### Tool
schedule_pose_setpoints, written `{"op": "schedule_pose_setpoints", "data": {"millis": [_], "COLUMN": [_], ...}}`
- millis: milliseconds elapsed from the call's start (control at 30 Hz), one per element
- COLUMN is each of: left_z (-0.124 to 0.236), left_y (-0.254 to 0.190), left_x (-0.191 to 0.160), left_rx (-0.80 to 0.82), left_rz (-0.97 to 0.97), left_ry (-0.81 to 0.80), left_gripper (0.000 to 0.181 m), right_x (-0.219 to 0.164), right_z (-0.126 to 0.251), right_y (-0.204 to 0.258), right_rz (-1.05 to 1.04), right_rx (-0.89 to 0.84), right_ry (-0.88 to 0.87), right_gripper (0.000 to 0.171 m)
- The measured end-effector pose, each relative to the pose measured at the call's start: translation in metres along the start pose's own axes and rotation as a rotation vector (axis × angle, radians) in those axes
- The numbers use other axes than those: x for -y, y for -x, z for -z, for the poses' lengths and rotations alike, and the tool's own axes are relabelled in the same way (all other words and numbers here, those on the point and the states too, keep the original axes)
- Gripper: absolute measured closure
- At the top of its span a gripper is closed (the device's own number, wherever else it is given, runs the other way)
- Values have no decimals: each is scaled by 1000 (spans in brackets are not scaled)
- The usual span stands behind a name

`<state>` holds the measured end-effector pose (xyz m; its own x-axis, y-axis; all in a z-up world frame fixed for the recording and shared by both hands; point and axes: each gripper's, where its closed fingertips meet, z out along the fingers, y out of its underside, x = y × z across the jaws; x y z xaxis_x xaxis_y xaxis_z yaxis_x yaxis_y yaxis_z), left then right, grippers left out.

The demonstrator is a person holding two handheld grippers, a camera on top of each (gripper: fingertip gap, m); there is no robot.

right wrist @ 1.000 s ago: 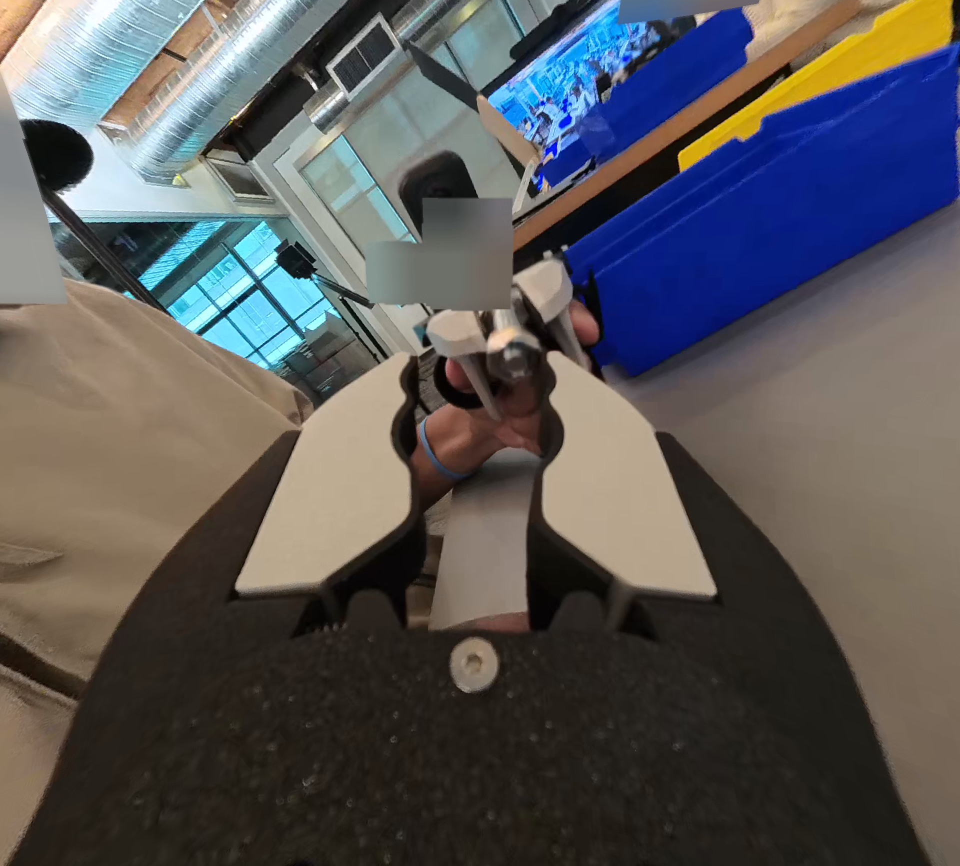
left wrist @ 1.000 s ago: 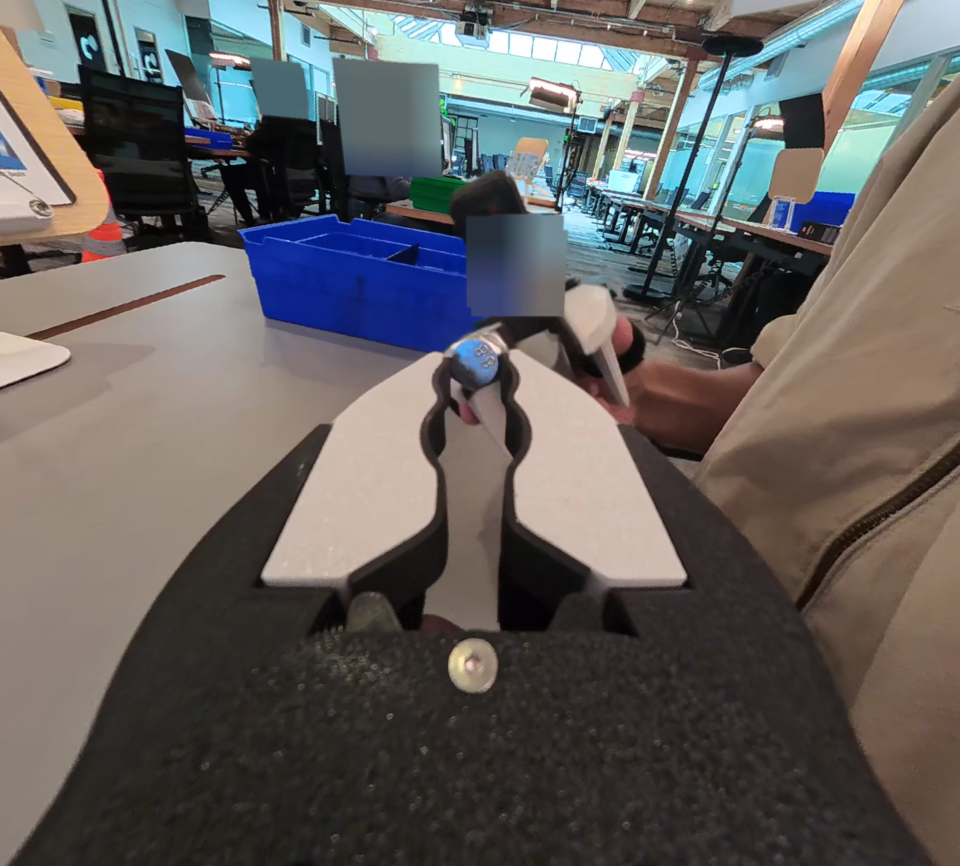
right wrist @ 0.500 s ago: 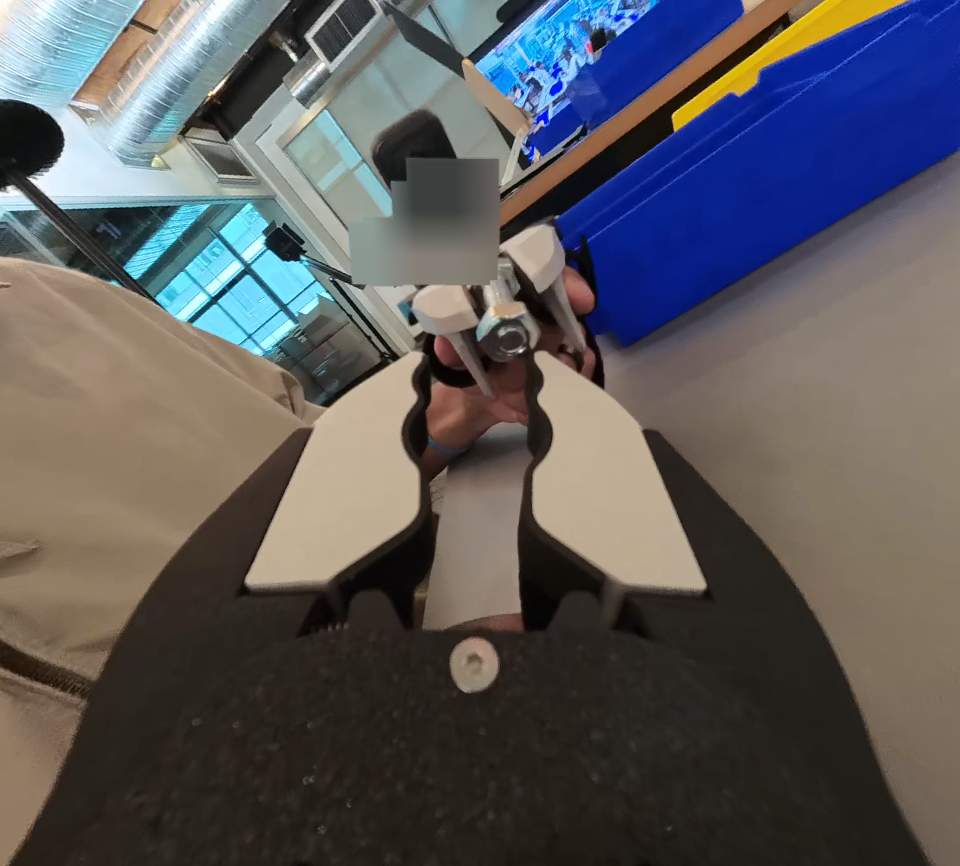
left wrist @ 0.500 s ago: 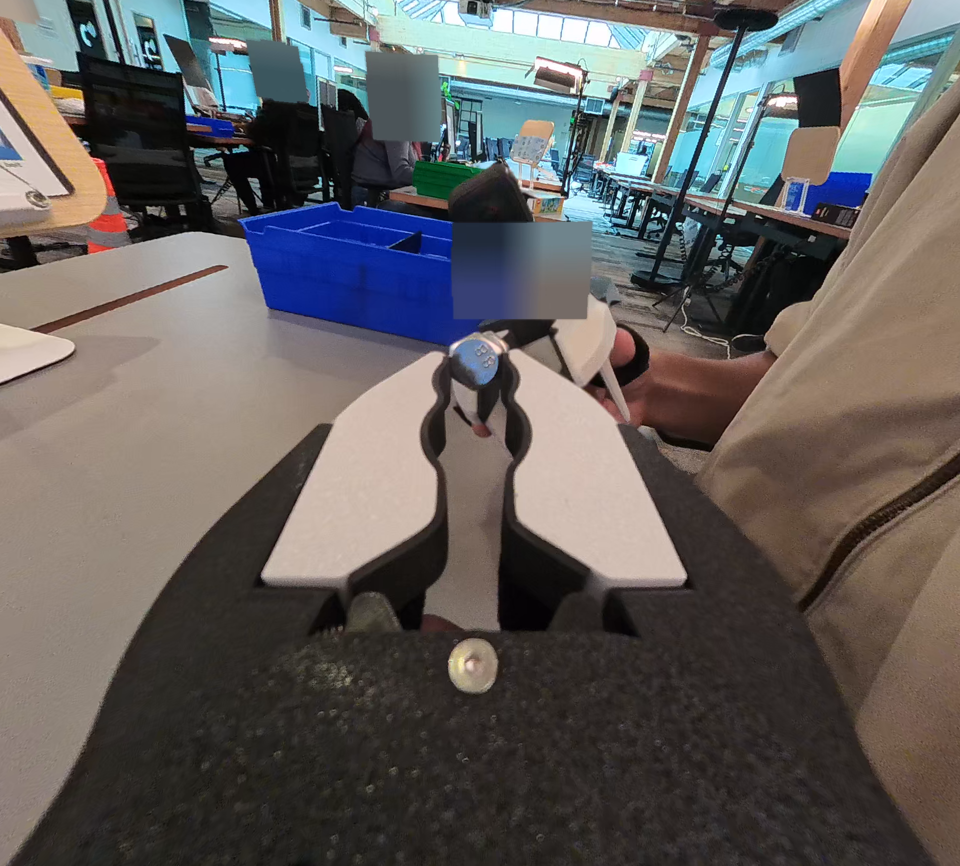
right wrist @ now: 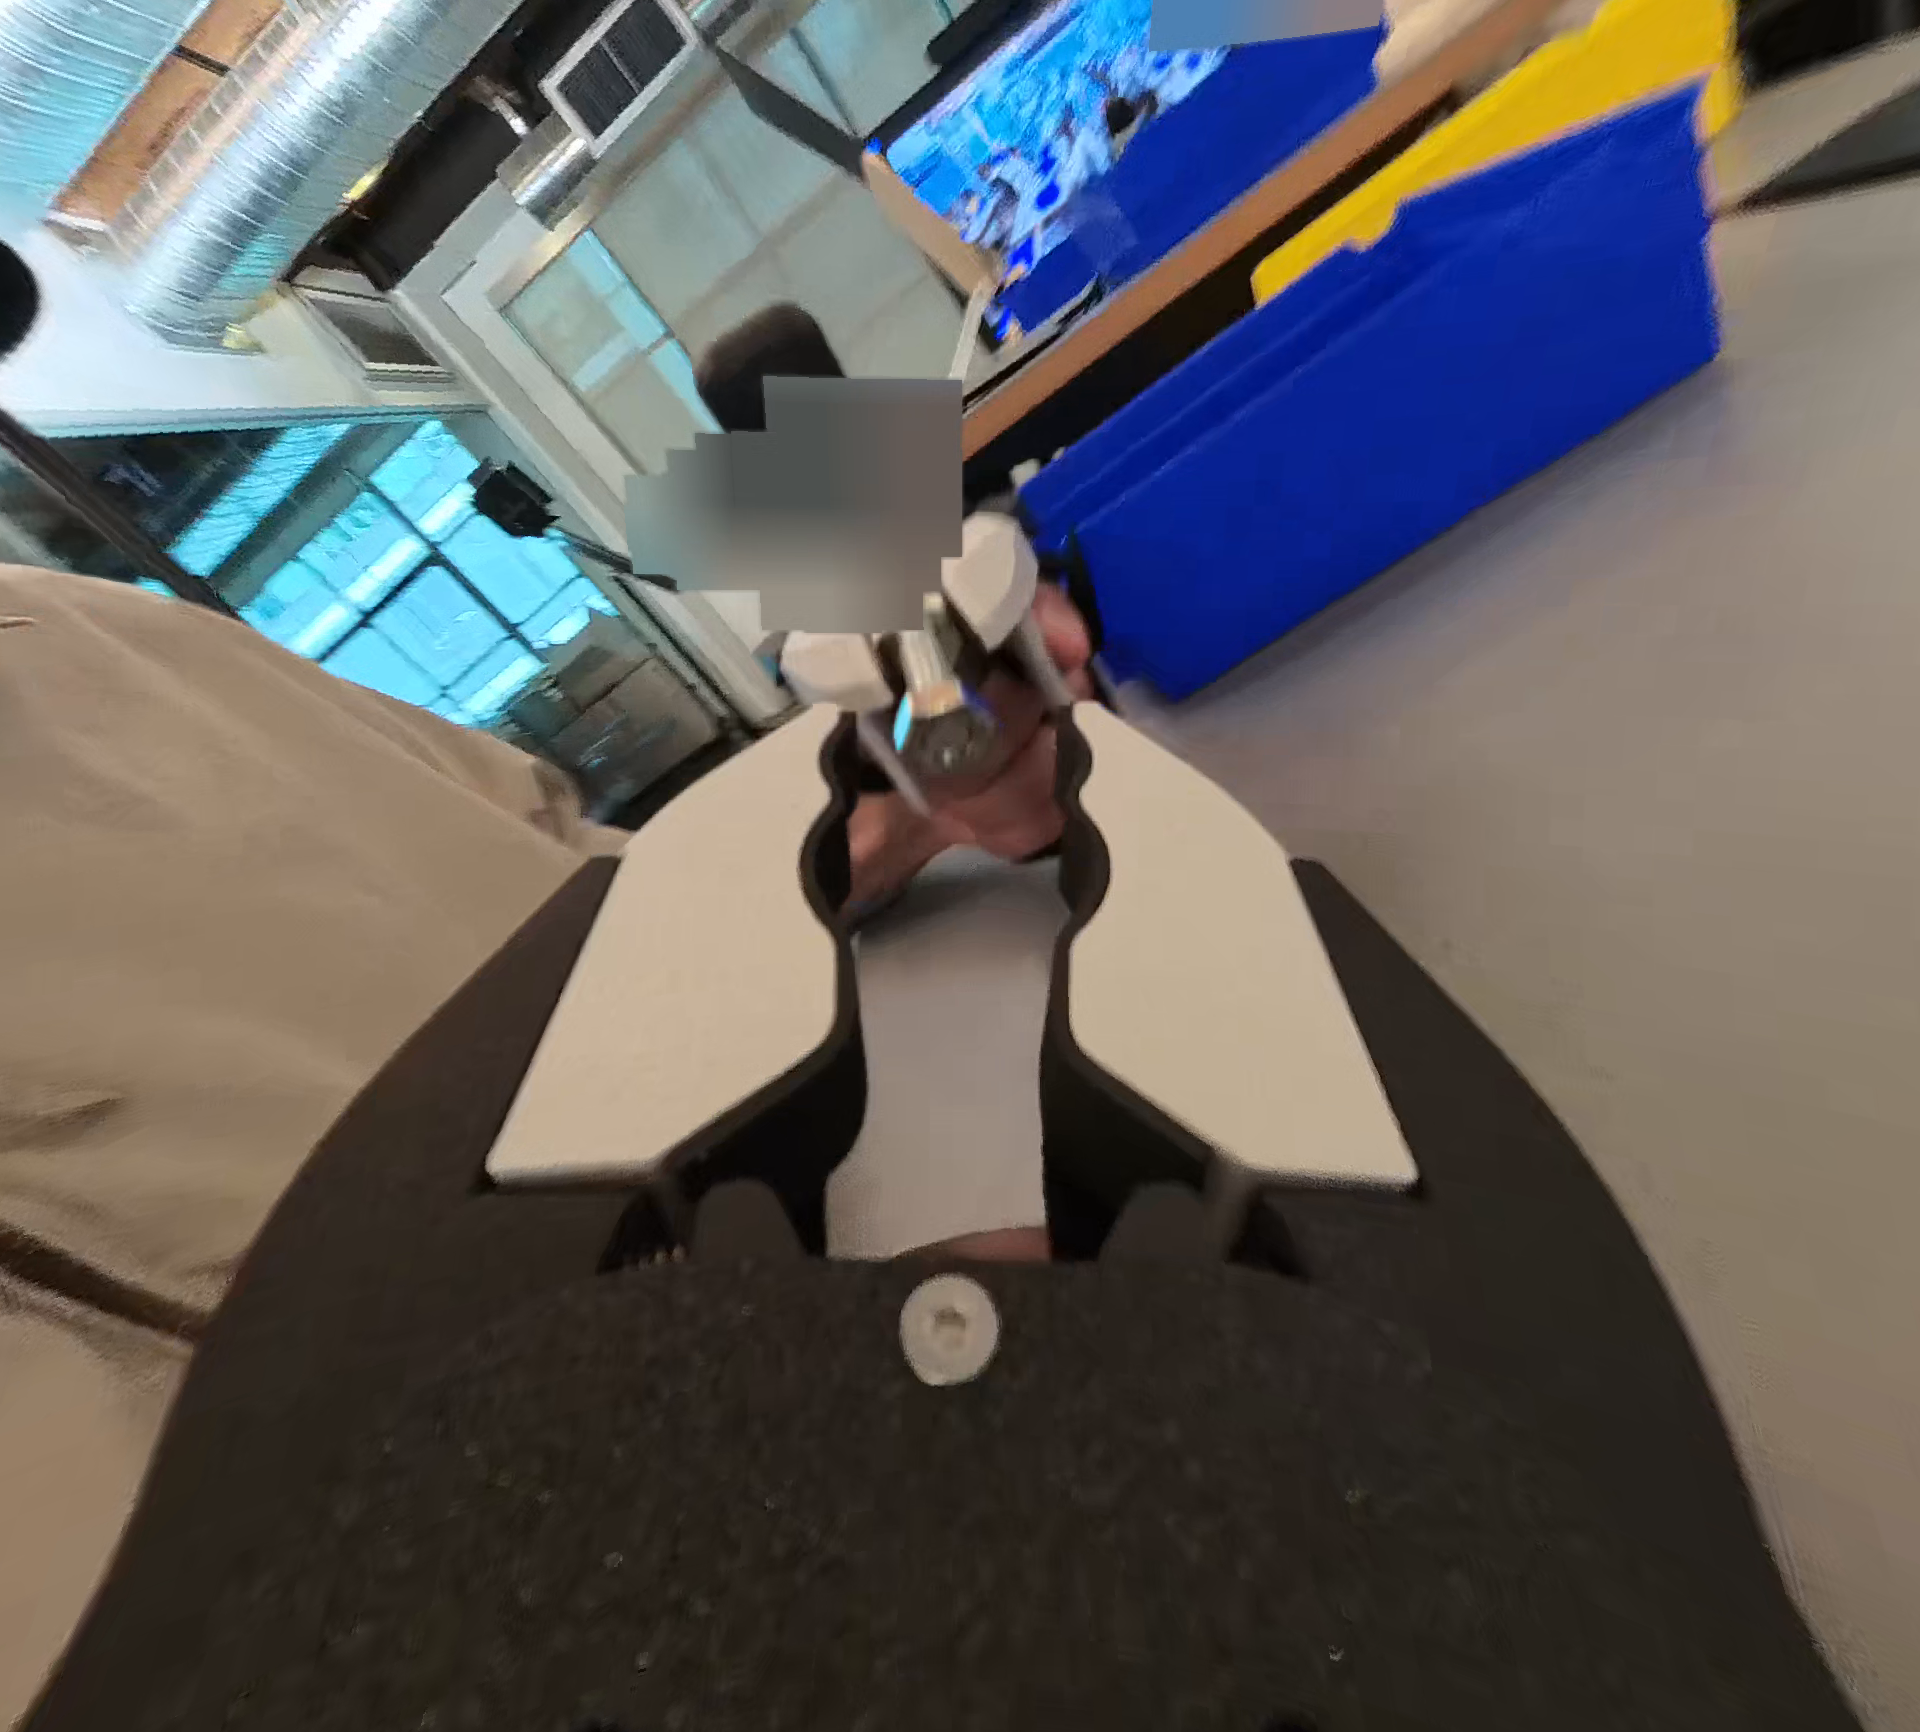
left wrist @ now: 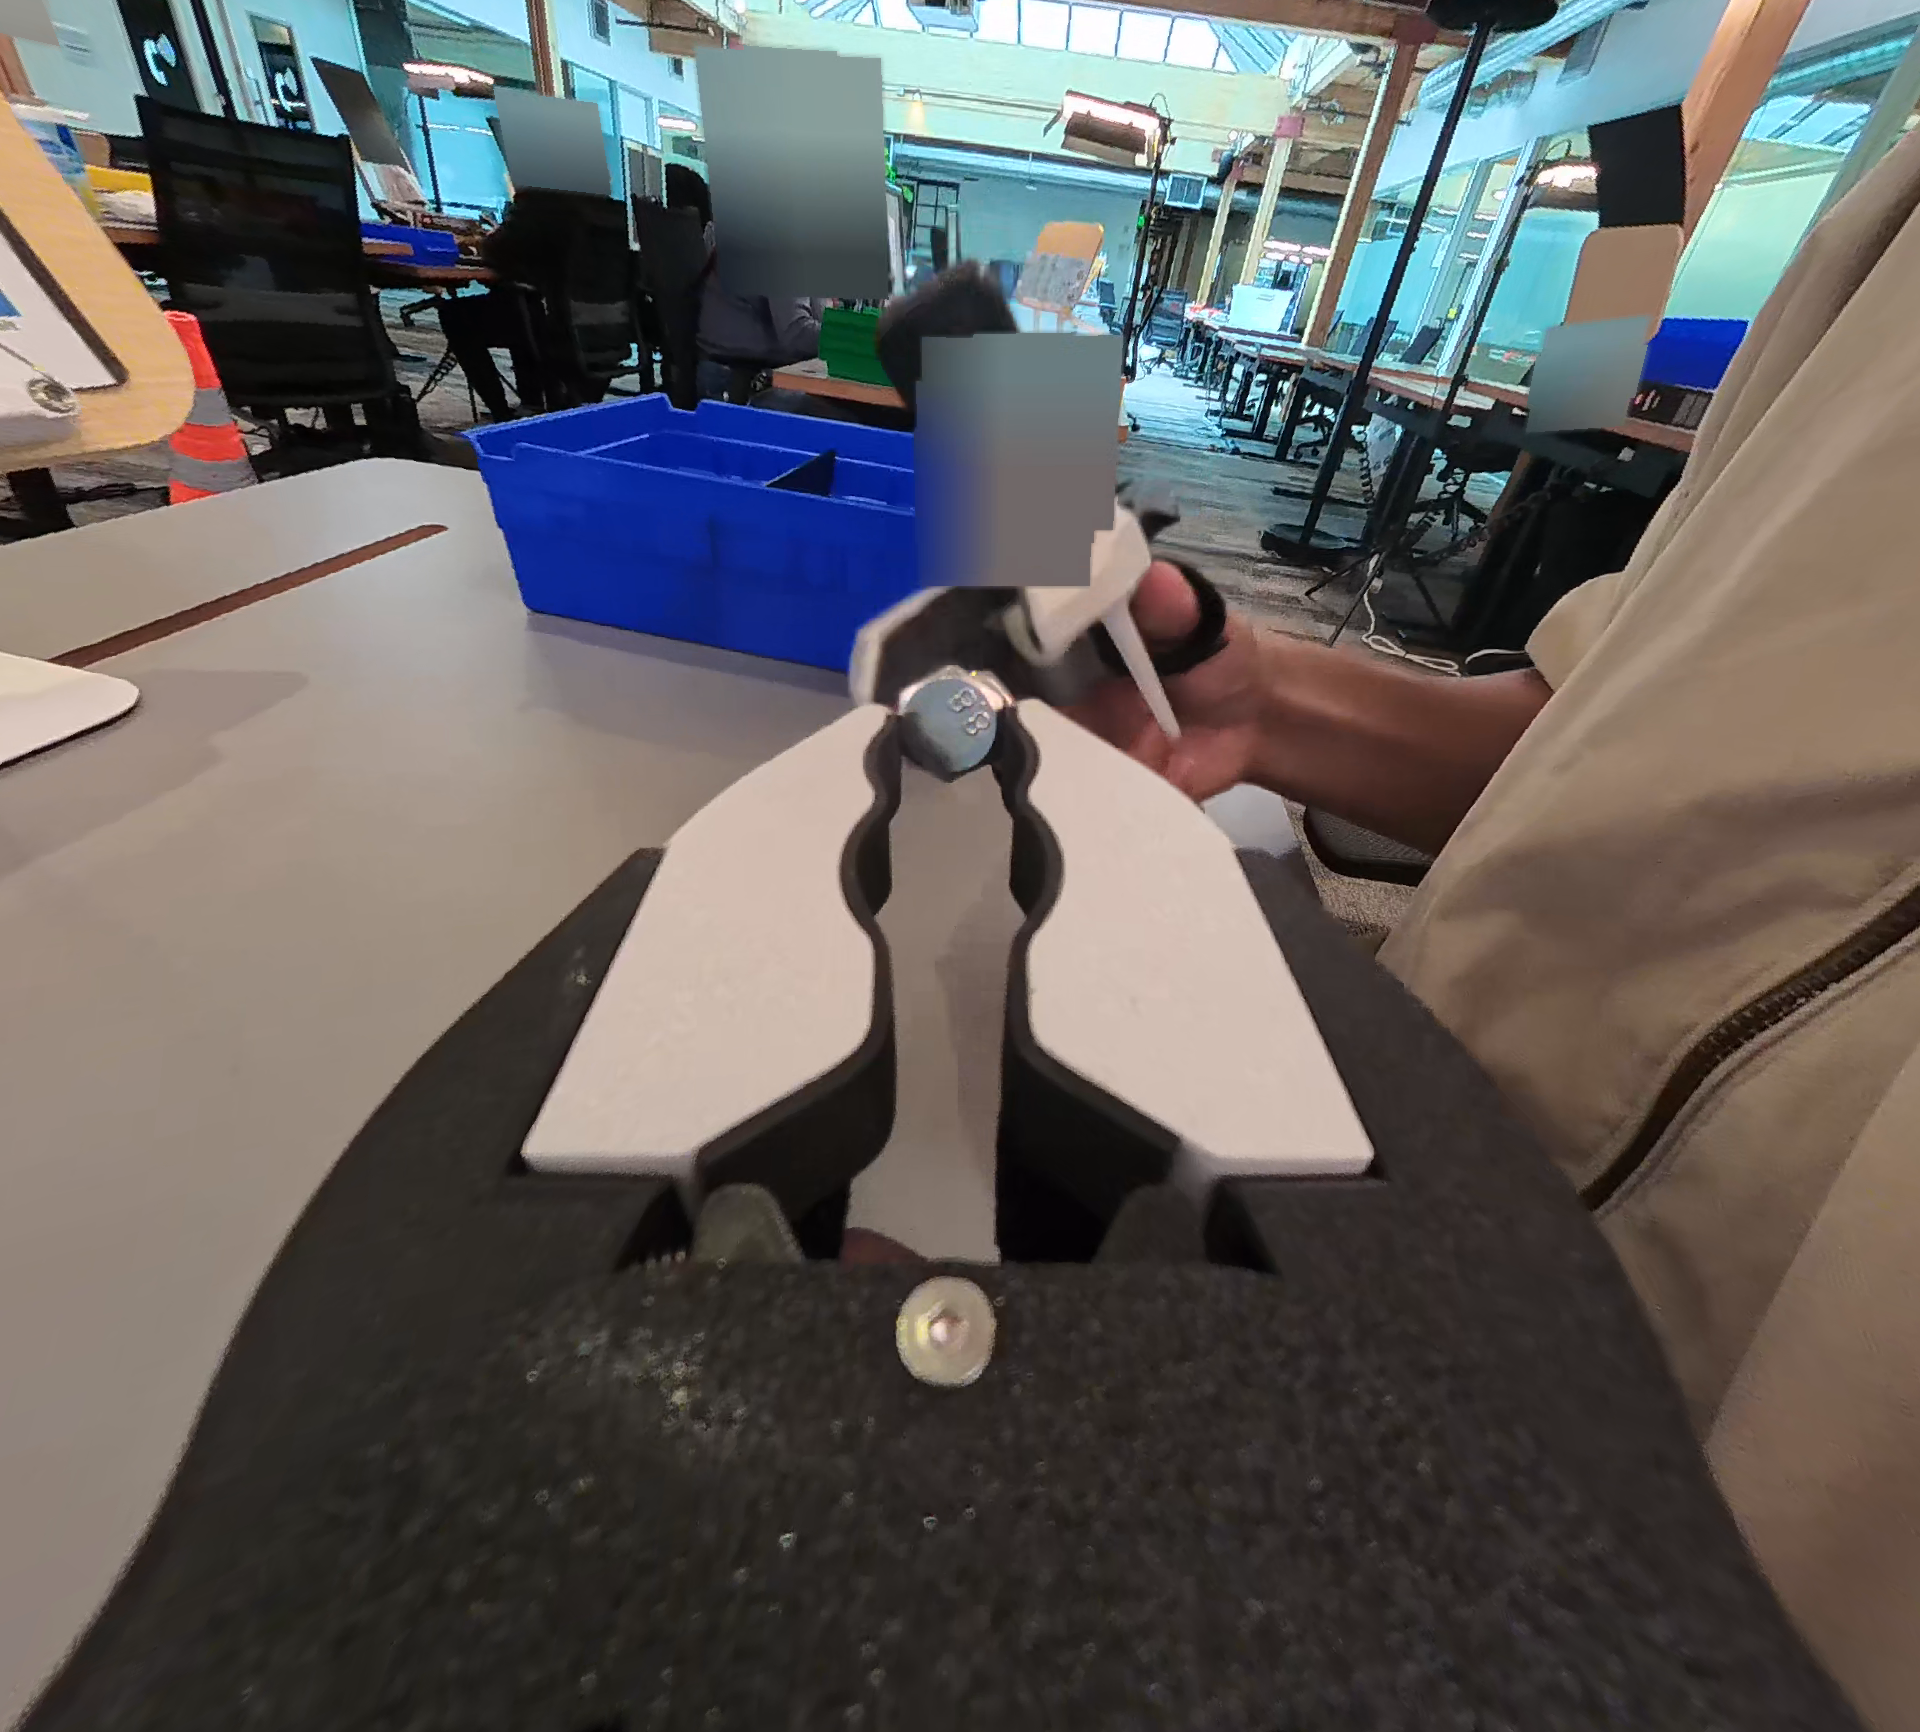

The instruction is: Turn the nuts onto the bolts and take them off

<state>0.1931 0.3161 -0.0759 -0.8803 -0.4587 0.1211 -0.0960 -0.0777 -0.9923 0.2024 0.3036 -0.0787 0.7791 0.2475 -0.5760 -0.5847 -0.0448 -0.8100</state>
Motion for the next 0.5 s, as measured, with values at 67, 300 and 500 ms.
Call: {"op": "schedule_pose_setpoints", "data": {"millis": [67,300,500], "left_z": [1,-1,0], "left_y": [0,-1,-1], "left_x": [2,-2,1], "left_rx": [-7,-1,-10], "left_rz": [9,0,6], "left_ry": [-12,12,-2], "left_gripper": [164,163,164], "right_x": [-17,1,-5], "right_z": [-6,-11,-4], "right_y": [3,15,6], "right_rz": [-68,16,-7], "right_rx": [49,59,28], "right_ry": [43,-35,-4], "right_gripper": [133,134,132]}}
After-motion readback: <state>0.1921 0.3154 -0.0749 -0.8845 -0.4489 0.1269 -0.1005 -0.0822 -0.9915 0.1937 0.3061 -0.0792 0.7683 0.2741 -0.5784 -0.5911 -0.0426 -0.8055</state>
